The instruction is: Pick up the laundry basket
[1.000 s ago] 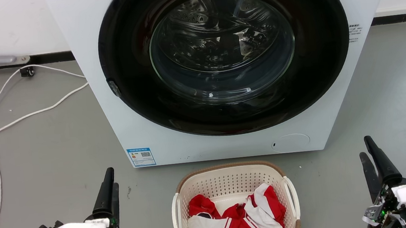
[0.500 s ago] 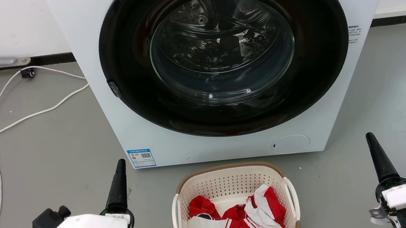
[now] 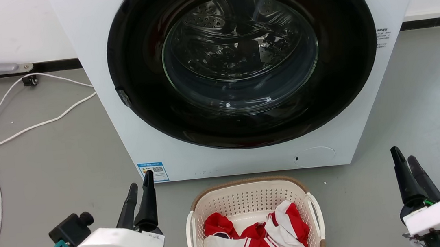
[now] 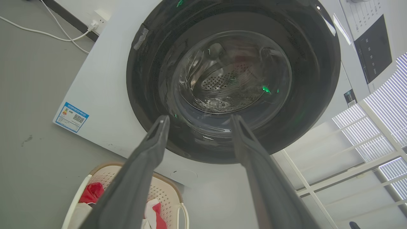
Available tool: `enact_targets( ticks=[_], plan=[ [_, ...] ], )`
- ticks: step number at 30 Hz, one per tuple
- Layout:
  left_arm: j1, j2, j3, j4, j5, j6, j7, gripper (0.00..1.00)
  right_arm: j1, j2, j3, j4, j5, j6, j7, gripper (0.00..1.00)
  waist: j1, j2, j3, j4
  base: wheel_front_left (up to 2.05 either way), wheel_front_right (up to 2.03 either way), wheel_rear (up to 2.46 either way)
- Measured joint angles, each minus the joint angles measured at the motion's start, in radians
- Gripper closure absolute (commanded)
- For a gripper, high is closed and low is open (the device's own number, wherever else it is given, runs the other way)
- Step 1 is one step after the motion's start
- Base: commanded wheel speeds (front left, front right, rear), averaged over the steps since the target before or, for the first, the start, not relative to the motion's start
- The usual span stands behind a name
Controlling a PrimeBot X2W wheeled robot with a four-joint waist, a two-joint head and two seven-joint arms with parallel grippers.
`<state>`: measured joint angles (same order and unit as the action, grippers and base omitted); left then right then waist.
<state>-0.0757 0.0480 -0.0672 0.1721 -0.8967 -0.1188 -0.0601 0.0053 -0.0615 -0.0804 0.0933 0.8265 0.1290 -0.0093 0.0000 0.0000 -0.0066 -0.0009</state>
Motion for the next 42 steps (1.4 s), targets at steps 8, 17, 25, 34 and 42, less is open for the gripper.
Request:
enact_targets(
  ticks=[8, 17, 25, 34, 42],
  plan=[
    [-0.001, 0.003, -0.027, 0.001, 0.139, 0.015, -0.025, 0.0, 0.008, 0.001, 0.005, -0.03, -0.133, 0.0, 0.003, 0.0, 0.0, 0.0, 0.003, 0.001, 0.0, 0.0, 0.0],
    [-0.01, 0.011, -0.055, 0.006, 0.262, 0.035, -0.053, 0.0, 0.024, 0.002, 0.008, -0.064, -0.278, 0.0, 0.016, 0.0, 0.0, 0.0, 0.008, 0.001, 0.0, 0.0, 0.0],
    [-0.015, 0.02, -0.078, 0.019, 0.36, 0.053, -0.075, 0.0, 0.039, 0.002, 0.016, -0.1, -0.394, 0.0, 0.028, 0.0, 0.0, 0.0, 0.011, 0.002, 0.0, 0.0, 0.0],
    [-0.017, 0.028, -0.102, 0.037, 0.455, 0.068, -0.102, 0.0, 0.061, 0.007, 0.016, -0.144, -0.509, 0.0, 0.043, 0.0, 0.0, 0.0, 0.012, 0.007, 0.0, 0.0, 0.0],
    [-0.025, 0.031, -0.118, 0.047, 0.533, 0.078, -0.119, 0.0, 0.077, 0.009, 0.015, -0.176, -0.587, 0.0, 0.046, 0.0, 0.0, 0.0, 0.014, 0.009, 0.0, 0.0, 0.0]
  ],
)
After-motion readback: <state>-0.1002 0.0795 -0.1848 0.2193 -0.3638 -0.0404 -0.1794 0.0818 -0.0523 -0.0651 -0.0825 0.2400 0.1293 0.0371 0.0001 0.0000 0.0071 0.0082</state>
